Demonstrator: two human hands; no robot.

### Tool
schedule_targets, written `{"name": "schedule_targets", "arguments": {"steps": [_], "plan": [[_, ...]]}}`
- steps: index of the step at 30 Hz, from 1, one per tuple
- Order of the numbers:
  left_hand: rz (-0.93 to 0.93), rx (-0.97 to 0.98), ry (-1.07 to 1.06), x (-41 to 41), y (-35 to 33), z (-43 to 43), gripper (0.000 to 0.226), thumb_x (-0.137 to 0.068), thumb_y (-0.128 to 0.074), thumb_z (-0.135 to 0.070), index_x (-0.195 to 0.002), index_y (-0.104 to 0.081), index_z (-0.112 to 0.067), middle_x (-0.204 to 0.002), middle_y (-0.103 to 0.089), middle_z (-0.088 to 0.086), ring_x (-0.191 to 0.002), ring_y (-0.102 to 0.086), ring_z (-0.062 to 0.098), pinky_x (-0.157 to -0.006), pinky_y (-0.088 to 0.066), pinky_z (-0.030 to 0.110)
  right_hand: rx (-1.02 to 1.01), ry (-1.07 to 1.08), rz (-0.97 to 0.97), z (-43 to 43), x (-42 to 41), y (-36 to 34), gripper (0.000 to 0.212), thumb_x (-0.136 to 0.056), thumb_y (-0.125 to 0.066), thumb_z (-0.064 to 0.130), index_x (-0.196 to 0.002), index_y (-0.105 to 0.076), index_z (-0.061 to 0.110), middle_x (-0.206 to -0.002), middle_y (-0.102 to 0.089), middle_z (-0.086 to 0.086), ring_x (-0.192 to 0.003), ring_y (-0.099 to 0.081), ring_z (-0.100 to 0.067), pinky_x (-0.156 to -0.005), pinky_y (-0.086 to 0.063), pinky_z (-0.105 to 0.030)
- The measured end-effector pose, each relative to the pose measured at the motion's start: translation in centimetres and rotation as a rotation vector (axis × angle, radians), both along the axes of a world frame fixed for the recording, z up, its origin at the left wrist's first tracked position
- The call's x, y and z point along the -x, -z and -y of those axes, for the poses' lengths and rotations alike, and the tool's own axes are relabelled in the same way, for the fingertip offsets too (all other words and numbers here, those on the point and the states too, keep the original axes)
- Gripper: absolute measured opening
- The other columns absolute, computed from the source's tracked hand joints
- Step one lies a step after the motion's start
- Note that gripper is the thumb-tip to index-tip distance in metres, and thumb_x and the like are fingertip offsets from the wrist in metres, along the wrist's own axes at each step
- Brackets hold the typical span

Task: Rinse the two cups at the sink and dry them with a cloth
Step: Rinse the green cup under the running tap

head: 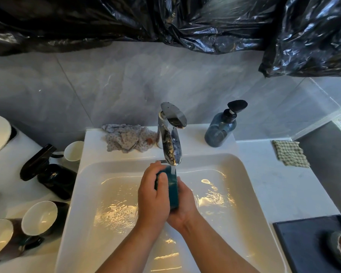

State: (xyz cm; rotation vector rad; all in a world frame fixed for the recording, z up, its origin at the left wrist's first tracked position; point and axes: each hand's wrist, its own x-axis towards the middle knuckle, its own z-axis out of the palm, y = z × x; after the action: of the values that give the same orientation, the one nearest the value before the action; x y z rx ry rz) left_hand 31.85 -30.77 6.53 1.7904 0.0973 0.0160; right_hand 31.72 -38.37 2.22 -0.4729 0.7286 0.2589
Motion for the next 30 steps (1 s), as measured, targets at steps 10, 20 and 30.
{"name": "schedule_targets", "arguments": {"steps": [10,20,30], "plan": [[-0.276,0.153,-0.004,-2.0,0.1,-1.6,0.016,-0.094,-0.063,-0.025,-0.107,-0.062,-0.036,-0.108,-0.067,-0.009,-0.098,-0.065,0.011,-0.077,-0.056,0.028,0.565,-0.264,0.244,1.7,1.3,-0.5,0.045,-0.088,-0.052,0.020,-0.133,-0.056,0.029,-0.126,-0.065,-0.009,-0.118,-0.063,-0.029,-0.093,-0.057,-0.052],[-0.901,0.662,-0.037,-3.3,3.2,-2.9,0.043,-0.100,-0.050,-0.050,-0.116,-0.070,-0.016,-0.109,-0.076,0.018,-0.104,-0.070,0.037,-0.076,-0.059,0.045,1.111,-0.447,0.464,2.7,2.3,-3.1,0.046,-0.084,-0.044,0.028,-0.129,-0.047,0.040,-0.132,-0.049,0.015,-0.115,-0.045,0.014,-0.086,-0.041,0.000],[-0.925,1.115,0.052,-1.7,4.4,-0.5,0.033,-0.103,-0.047,-0.026,-0.113,-0.071,-0.006,-0.095,-0.075,0.019,-0.083,-0.076,0.031,-0.070,-0.063,0.039,1.471,-0.467,0.538,1.7,1.4,-4.5,0.029,-0.084,-0.053,0.038,-0.113,-0.049,0.037,-0.113,-0.052,0.013,-0.107,-0.050,-0.005,-0.088,-0.048,-0.023]]}}
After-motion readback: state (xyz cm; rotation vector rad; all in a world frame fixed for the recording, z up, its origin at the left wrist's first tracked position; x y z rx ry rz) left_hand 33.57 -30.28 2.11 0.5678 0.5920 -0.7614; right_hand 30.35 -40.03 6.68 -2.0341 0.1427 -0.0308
